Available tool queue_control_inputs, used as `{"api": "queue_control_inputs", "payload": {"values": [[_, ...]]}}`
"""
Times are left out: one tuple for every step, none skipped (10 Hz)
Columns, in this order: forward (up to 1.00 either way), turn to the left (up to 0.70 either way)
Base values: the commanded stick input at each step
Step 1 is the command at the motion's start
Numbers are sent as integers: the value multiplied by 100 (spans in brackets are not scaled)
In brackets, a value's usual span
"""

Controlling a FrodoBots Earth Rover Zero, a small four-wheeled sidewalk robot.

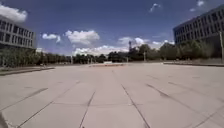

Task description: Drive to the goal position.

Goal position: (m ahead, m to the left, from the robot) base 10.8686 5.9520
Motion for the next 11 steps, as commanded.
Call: {"api": "queue_control_inputs", "payload": {"values": [[70, 0], [70, 0], [70, 0], [70, 0], [70, 0], [70, 0], [70, 0], [70, 0], [70, 0], [70, 0], [70, 0]]}}
